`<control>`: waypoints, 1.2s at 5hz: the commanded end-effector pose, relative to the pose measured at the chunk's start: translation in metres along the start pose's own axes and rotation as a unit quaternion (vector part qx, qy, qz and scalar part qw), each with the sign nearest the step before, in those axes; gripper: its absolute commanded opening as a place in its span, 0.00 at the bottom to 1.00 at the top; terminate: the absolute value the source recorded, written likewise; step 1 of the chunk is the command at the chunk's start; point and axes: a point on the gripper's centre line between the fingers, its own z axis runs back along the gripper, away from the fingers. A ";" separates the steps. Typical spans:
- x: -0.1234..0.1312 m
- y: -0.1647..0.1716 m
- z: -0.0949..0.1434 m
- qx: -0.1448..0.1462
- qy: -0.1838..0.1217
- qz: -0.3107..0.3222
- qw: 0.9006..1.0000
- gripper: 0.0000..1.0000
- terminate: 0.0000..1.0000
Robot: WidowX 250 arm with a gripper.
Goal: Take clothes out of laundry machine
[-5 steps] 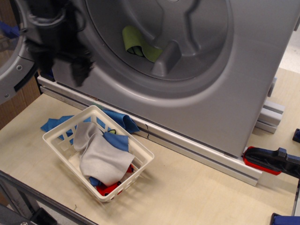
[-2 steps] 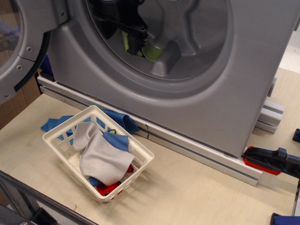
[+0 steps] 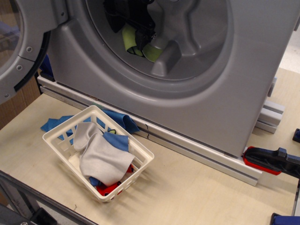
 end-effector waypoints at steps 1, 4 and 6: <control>0.020 -0.002 -0.010 0.022 0.025 -0.035 0.999 1.00 0.00; 0.009 0.001 -0.008 0.057 0.035 -0.037 0.997 0.00 0.00; -0.022 0.002 0.005 0.105 0.030 -0.036 0.993 0.00 0.00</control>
